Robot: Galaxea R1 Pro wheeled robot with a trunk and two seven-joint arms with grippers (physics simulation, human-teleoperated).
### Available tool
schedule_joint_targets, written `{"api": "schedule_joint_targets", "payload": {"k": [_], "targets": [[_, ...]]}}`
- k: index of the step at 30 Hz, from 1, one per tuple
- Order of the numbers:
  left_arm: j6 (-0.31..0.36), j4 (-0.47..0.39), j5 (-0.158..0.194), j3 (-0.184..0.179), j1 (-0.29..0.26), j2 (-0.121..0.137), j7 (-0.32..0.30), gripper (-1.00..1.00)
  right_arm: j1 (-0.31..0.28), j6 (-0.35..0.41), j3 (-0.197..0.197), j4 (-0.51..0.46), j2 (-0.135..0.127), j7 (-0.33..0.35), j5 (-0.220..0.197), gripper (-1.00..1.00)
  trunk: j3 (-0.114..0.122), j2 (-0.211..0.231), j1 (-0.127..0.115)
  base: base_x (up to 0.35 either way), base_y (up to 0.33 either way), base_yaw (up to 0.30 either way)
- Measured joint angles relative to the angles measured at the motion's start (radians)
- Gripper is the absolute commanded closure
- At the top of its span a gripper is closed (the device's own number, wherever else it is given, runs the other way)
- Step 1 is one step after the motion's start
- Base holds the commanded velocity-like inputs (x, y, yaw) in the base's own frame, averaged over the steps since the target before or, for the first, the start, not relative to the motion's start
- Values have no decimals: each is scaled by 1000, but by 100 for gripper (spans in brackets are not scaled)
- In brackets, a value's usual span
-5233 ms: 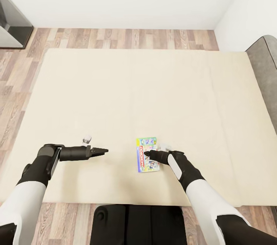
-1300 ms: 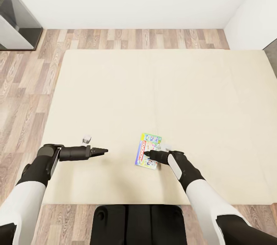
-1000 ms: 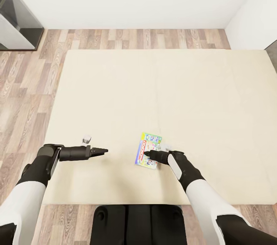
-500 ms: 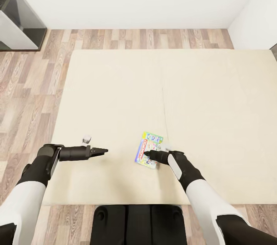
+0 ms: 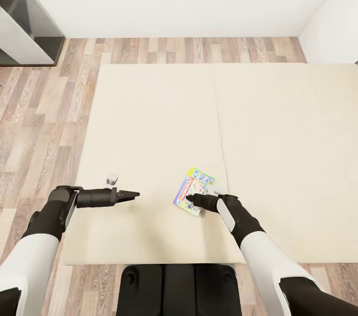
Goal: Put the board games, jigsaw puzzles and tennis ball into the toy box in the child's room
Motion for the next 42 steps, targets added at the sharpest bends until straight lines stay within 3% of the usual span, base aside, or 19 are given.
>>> {"api": "schedule_joint_targets", "payload": {"k": [42], "targets": [[0,0,0,0,0,1,0,-100,0,0,0,0,0,0,0,-100,0,0,0,0,58,0]]}}
